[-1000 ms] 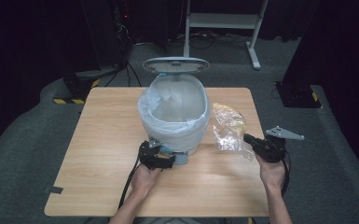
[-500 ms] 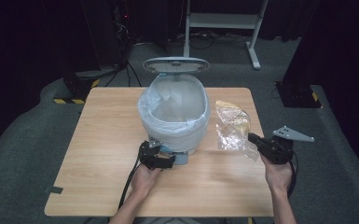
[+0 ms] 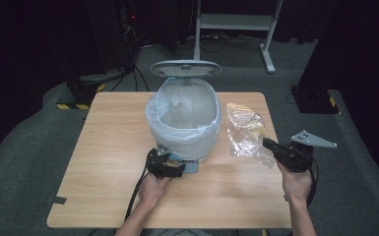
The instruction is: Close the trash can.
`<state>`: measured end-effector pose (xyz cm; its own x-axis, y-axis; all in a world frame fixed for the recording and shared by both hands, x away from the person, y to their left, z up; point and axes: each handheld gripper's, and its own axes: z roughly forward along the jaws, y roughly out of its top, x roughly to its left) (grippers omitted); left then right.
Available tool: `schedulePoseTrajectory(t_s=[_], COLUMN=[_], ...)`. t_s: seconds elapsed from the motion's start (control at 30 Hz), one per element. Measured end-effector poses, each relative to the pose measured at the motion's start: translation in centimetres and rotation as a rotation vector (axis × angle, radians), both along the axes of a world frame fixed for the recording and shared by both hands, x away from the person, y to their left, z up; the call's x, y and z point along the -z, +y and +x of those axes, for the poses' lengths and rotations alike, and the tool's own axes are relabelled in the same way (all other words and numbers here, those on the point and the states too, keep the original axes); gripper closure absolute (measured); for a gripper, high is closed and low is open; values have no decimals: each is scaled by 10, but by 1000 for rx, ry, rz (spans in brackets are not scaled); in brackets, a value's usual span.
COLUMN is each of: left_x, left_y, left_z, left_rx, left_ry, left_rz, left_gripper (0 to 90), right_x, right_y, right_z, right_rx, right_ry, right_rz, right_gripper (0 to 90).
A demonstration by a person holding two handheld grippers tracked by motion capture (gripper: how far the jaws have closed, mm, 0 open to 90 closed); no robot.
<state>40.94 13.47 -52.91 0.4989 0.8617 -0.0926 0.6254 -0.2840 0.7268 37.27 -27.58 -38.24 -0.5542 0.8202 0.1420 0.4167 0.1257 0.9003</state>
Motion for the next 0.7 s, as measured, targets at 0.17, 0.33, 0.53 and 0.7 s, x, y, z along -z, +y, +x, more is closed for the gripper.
schedulePoseTrajectory(t_s=[0.17,0.33,0.53,0.7], left_x=[0,0,0,0], left_y=[0,0,0,0], left_z=[0,0,0,0], left_rx=[-1,0,0,0], left_ry=[0,0,0,0], left_rz=[-1,0,0,0], left_gripper=[6,6,6,6], right_x=[-8,-20,-29,-37], right_y=[0,2,3,4], right_z=[0,-1,0,0], right_rx=[-9,-33,-54,-77], right_ry=[-15,-28,-34,-38], right_rz=[3,17,28,38], right_gripper=[900,900,900,900])
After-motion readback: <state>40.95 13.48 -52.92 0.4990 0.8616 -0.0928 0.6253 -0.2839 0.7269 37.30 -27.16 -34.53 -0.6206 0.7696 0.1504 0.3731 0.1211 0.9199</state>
